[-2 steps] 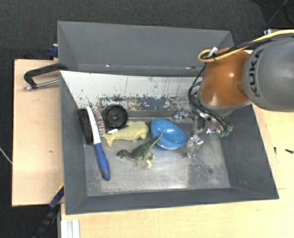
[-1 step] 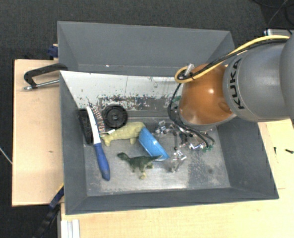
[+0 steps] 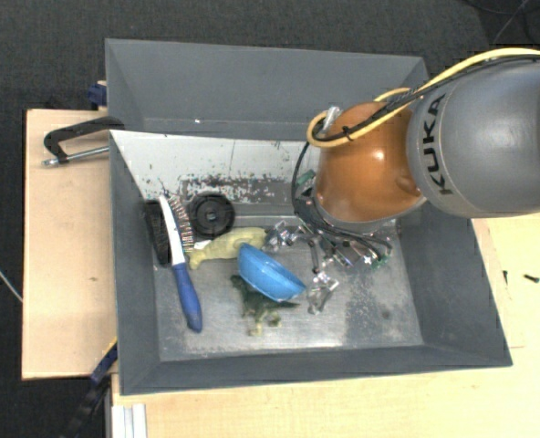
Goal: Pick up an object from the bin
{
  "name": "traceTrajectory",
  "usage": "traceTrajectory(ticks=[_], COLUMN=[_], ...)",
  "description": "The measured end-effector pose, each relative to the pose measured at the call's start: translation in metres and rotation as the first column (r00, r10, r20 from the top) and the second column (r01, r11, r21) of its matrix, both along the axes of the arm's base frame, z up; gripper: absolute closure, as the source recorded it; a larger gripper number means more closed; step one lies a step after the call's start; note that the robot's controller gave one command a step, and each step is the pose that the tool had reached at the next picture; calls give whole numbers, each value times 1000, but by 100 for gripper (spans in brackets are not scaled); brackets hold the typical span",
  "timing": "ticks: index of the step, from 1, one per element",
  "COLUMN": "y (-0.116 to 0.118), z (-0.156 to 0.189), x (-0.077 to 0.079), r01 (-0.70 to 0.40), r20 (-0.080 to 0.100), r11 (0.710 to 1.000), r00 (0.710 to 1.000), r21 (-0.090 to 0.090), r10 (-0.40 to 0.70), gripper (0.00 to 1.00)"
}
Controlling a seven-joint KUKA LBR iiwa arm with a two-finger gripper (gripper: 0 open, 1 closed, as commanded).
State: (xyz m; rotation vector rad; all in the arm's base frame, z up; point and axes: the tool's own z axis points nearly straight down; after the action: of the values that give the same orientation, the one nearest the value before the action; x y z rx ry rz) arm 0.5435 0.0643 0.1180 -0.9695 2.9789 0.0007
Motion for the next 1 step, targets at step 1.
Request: traceTrajectory(ticks=[1], y=[25], z=[-46], x=[12], r01=[-117], r20=[-3], r11=[993], r00=[993], r21=[-3], r10=[117], gripper=[0])
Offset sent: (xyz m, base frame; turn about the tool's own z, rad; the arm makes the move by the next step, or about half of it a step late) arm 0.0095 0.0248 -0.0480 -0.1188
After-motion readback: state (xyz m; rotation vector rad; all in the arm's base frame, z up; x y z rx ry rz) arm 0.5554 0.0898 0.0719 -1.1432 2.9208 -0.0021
